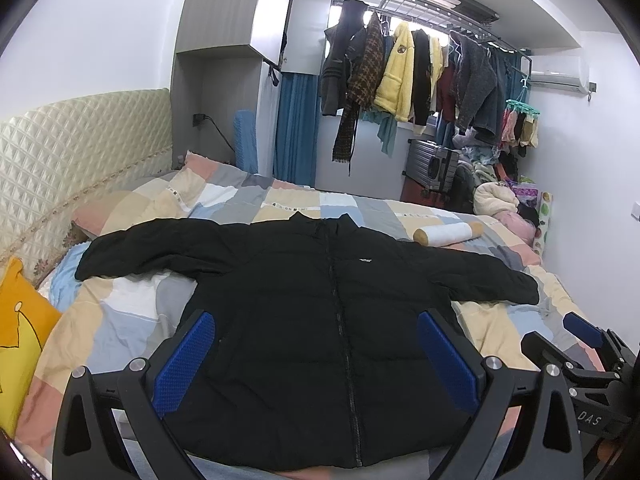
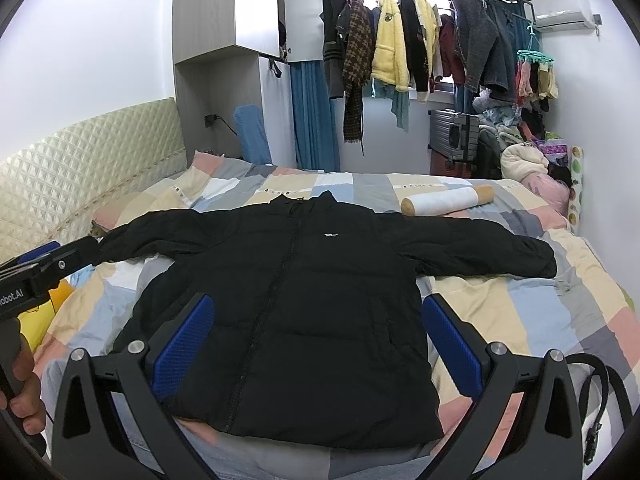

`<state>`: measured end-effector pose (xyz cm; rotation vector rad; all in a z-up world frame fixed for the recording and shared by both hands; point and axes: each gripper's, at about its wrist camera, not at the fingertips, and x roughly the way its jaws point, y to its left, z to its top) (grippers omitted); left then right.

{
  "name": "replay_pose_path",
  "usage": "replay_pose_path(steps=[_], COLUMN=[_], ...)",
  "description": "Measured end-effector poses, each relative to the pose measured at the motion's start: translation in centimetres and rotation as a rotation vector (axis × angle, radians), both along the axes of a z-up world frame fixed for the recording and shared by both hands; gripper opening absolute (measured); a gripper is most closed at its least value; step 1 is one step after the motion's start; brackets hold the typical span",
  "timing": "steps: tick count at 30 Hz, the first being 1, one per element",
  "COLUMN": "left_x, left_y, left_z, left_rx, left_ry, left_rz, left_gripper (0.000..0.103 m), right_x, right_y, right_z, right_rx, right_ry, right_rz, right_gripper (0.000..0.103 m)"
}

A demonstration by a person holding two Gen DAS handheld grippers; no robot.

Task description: Fold large clothes

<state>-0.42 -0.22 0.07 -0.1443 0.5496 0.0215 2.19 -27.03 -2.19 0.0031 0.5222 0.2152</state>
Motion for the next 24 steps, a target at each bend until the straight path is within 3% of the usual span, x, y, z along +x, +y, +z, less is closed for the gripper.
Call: replay_pose_path(steps=[18,24], left_x=[0.0,0.2], left_y=[0.6,0.1], left_z=[0.6,-0.4], left_rx=[0.016,0.017], left_ry=[0.007,0.005], left_rz=[0.000,0.001], left_gripper=[0.102,0.102], right_x=[0.2,0.1], right_y=[-0.2,-0.5], right_z=[-0.5,-0.5], right_rx=[0.001,0.002], right_ry=[0.003,0.004], right_rz=[-0.011,-0.013], right_gripper=[0.103,0.103])
